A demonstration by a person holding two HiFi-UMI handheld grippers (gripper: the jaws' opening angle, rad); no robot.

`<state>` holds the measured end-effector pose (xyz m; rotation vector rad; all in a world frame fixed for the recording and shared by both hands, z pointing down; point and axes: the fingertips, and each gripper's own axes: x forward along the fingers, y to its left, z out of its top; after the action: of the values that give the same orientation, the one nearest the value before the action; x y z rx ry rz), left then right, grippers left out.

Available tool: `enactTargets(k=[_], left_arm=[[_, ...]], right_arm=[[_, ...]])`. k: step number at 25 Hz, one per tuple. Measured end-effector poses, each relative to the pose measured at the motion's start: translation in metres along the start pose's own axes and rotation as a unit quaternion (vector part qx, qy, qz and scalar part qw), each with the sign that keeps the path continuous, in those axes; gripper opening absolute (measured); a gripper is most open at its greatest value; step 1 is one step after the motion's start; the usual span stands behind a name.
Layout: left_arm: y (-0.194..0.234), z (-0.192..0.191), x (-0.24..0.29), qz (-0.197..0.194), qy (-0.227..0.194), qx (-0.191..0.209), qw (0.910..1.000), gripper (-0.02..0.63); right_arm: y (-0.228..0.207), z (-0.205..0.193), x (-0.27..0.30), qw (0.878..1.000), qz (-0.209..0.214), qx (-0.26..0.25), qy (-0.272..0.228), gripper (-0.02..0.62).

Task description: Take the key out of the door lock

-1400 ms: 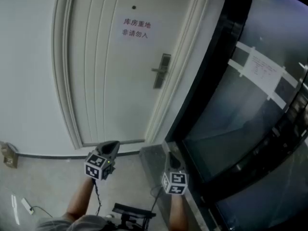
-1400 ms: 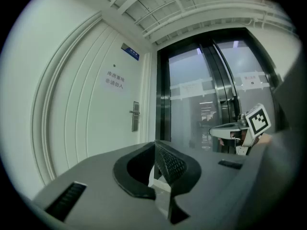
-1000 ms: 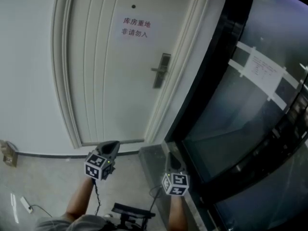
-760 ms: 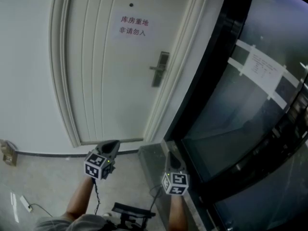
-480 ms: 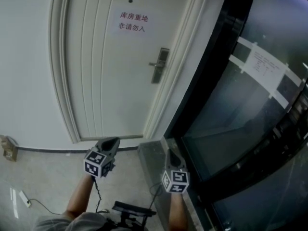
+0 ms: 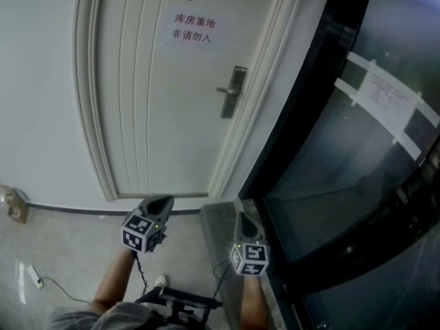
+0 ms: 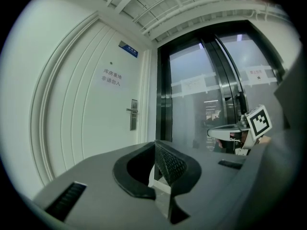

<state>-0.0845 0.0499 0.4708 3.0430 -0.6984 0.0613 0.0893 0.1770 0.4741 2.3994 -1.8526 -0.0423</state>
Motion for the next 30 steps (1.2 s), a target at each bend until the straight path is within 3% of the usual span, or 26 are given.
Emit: enactTargets(k=[8,30], left_arm=[[0.024,0.006,0.05,-0.009,-0.005,0.007,0.9999,-0.008],[0.151,0.034,0.186,-0.007,-0.011,0.002,0.9999,-0.008]], right_arm=[[-0.018,0.0,0.049,1.0,-0.001,0.003,-0.004,0.012],[-0.048,0.036,0.232,1.0,-0.005,-0.001,-0.018,0.012]])
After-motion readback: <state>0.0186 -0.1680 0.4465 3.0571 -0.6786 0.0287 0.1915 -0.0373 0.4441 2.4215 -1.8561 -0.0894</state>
